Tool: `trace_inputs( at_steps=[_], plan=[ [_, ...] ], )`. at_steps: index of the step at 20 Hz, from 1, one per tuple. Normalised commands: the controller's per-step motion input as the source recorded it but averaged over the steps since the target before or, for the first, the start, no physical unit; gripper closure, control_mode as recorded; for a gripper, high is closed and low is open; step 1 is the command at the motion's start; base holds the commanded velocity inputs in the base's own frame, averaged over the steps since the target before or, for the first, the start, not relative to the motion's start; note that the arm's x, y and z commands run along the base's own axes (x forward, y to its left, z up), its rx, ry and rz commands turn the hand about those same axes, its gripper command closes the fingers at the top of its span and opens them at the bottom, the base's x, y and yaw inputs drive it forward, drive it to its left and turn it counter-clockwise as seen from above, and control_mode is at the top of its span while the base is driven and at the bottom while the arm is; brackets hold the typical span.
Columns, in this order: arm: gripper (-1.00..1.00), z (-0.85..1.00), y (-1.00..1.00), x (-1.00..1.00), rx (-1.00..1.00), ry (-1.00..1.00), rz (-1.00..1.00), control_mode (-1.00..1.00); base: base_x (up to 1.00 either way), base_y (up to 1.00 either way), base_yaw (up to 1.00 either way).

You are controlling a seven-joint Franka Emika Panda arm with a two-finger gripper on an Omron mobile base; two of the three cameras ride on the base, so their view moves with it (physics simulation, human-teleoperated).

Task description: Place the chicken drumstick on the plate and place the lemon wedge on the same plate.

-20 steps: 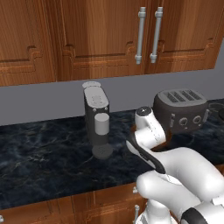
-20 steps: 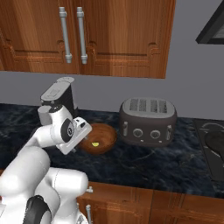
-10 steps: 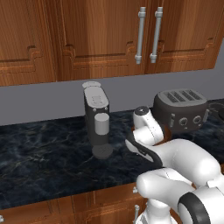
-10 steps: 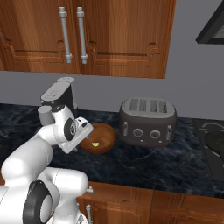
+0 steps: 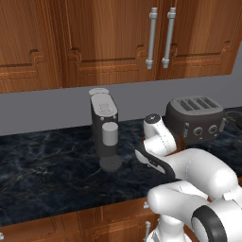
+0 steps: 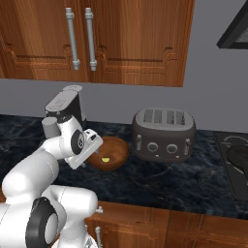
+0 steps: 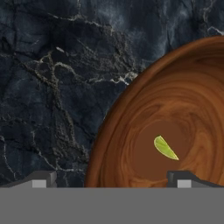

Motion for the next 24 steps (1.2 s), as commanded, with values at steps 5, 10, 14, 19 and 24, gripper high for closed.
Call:
trace_inputs(
  at_steps=[5,10,14,19,24],
  plan=[
    [-1.00,0.00,0.00,0.00,0.00,0.00,0.00,-1.00,0.00,0.00,0.00],
    [1.00,0.00,0.00,0.00,0.00,0.00,0.00,-1.00,0.00,0.00,0.00],
    [1.00,0.00,0.00,0.00,0.00,0.00,0.00,-1.00,0.00,0.00,0.00],
    [1.00,0.07,0.00,-0.04,0.00,0.00,0.00,-1.00,0.00,0.00,0.00],
    [1.00,0.44,0.01,-0.43,-0.04,-0.01,0.00,-1.00,0.00,0.00,0.00]
  ],
)
